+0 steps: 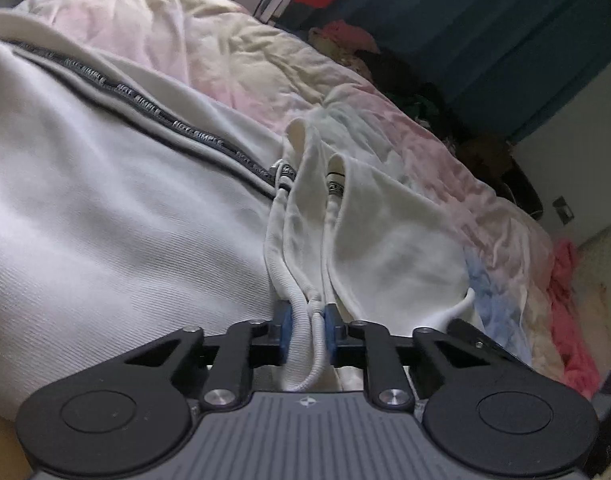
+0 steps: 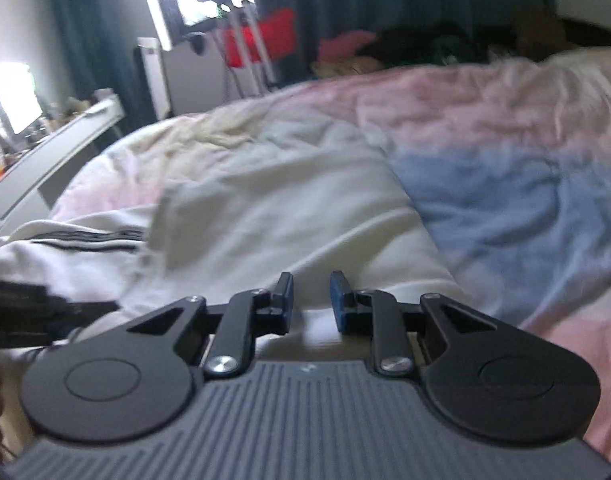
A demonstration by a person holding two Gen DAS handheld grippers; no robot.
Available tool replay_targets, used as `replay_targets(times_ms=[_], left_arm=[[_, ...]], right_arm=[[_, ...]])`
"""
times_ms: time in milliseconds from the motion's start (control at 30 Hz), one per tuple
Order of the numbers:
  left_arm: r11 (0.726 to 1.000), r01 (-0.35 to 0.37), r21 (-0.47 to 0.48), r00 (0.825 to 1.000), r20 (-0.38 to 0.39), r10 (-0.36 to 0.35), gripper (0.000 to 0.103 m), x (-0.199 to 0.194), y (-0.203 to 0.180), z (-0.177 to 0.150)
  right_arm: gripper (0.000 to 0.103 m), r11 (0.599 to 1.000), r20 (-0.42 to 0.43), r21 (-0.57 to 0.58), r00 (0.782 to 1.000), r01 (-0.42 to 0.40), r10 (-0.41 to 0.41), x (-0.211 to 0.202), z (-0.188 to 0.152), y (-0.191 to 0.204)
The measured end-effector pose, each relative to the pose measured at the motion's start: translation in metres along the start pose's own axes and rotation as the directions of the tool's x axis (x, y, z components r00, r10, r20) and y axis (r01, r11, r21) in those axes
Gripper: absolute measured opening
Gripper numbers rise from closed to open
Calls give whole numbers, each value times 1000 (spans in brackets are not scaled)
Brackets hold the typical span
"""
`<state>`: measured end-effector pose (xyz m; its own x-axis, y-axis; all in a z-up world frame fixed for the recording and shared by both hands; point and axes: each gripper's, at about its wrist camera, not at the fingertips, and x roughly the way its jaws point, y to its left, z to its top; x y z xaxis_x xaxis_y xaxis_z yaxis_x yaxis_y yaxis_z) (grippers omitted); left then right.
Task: Fold clothes
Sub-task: 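Grasp the drawstrings with the left gripper and straighten them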
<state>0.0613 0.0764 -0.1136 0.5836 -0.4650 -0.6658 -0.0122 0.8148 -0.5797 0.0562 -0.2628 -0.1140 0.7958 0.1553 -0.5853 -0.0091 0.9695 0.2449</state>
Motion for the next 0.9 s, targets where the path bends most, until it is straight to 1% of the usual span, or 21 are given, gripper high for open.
replay_targets(times_ms=[33,67,133,200,233,300,367,433,467,500,567,600,667,700,767,833,900], left_arm=[[1000,2,-9,1000,0,-2,15,-1,0,-1],[1000,4,-18,1000,-1,-4,14,-3,1,-1],[999,8,-35,1000,-1,-8,14,-5,2,-3],[999,7,-45,1000,-5,-7,14,-8,2,-5],[1000,-7,-29,1000,-15,6,14,-7,2,-7],[1000,-28,-7,999,-30,28,15,-3,2,-8],[1000,-26,-5,999,-42,26,17,-1,3,-5],[999,-31,4,998,-49,32,22,-1,1,0],[999,-43,12,998,-48,44,22,-2,-1,4],[997,-67,22,997,-29,68,23,-5,-3,8],[990,-133,42,990,45,131,41,-12,-9,19],[989,-135,53,989,64,132,54,-12,-13,27],[987,-141,74,986,102,134,55,-10,-20,43],[987,-138,86,985,114,128,55,-7,-24,50],[988,-103,111,990,112,90,54,7,-30,61],[990,-54,134,995,88,42,51,28,-37,65],[987,-30,155,997,76,18,50,46,-42,67]], right_arm=[[20,1000,-6,7,1000,8,-8,2,-3,-4],[20,1000,-13,14,1000,16,-16,4,-5,-8],[20,999,3,8,999,40,-40,-3,-6,-10],[22,999,19,17,999,47,-47,-10,-6,-13],[23,999,26,25,999,47,-48,-13,-5,-14],[23,999,4,37,999,40,-40,-13,-5,-16],[23,998,-20,37,999,42,-41,-10,-7,-16],[22,998,-21,30,999,49,-48,-11,-7,-16],[22,998,-20,37,999,46,-45,-12,-6,-18],[22,998,-18,45,999,43,-43,-14,-6,-19],[22,998,-14,57,999,40,-39,-17,-5,-21],[22,997,-13,61,999,39,-38,-18,-4,-22],[23,997,-9,68,999,37,-37,-21,-3,-23],[23,997,-8,72,999,37,-36,-22,-2,-23],[23,996,-4,80,999,35,-35,-24,-1,-24],[24,996,-1,87,999,34,-34,-27,0,-25],[24,995,0,95,1000,28,-28,-28,0,-25]])
